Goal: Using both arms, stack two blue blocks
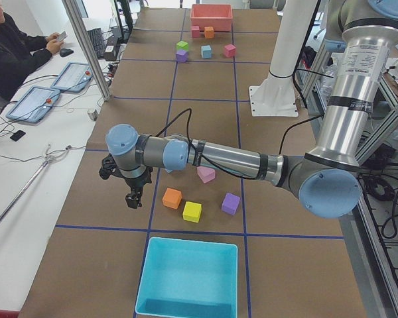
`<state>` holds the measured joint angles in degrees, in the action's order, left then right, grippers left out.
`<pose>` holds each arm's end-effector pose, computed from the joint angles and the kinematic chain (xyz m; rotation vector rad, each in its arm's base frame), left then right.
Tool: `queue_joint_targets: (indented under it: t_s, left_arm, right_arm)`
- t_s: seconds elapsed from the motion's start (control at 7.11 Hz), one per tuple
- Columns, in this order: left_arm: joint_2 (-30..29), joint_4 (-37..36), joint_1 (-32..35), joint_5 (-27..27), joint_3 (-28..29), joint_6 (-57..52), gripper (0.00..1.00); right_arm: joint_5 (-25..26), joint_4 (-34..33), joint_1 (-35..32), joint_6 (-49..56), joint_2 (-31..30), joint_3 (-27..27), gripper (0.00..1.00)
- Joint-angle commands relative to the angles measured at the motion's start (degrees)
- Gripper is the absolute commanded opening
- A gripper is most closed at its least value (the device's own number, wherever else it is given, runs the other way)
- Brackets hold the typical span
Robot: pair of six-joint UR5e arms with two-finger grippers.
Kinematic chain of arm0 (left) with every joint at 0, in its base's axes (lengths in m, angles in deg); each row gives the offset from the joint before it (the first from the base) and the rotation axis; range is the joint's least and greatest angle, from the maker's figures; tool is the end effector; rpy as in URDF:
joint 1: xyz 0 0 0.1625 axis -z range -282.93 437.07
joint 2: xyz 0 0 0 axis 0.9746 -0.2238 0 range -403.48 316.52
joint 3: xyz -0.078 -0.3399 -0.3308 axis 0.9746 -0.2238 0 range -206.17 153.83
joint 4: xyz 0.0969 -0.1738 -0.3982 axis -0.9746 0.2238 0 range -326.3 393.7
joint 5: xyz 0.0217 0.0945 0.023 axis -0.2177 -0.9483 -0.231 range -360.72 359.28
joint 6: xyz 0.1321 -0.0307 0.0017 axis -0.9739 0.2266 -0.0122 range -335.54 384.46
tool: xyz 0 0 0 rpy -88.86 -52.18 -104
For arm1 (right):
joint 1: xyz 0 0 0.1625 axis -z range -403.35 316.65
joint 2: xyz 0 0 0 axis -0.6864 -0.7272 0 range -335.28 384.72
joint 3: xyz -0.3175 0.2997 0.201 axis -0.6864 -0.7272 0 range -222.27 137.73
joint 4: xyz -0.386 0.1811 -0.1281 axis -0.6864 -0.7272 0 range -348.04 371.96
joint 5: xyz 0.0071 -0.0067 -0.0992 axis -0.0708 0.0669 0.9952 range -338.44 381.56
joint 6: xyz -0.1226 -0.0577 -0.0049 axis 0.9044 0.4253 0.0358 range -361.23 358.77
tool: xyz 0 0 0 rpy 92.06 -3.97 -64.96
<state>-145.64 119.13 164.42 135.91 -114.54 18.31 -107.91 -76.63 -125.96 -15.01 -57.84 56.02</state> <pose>-0.0058 -0.6285 0.6370 0.1230 0.8109 0.1872 -0.0301 -0.5984 0.5945 0.1568 -0.7245 0.0035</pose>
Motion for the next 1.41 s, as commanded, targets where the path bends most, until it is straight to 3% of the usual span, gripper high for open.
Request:
queue_joint_targets:
  t_s: [0.0,0.28,0.56,0.84,0.99,1.13,1.27]
  left_arm:
    - [0.03,0.0,0.01,-0.04,0.04,0.09,1.0]
    - [0.03,0.0,-0.08,-0.48,-0.05,0.44,1.0]
    - [-0.23,-0.09,-0.17,-0.4,-0.49,0.96,1.0]
    - [-1.55,0.09,-0.86,-0.74,-2.85,9.51,1.0]
    - [-2.77,-0.09,-2.61,-0.83,-3.21,12.28,1.0]
    - [-4.0,0.0,-6.2,-0.83,-3.13,16.65,1.0]
    - [-5.15,0.0,-7.89,-1.97,-3.13,20.53,1.0]
  right_arm:
    - [0.79,2.86,0.17,2.24,-1.89,0.32,1.0]
    - [0.8,4.12,1.66,1.65,-1.99,-0.55,1.0]
    - [0.37,4.56,7.18,1.04,-1.82,0.06,1.0]
    - [-4.19,7.44,8.52,-6.91,-1.99,3.21,1.0]
    - [-3.6,9.72,11.74,-9.05,-1.73,4.61,1.0]
    - [0.76,9.66,17.87,-16.47,-1.12,7.06,1.0]
    - [2.02,9.66,21.58,-23.42,-1.2,9.0,1.0]
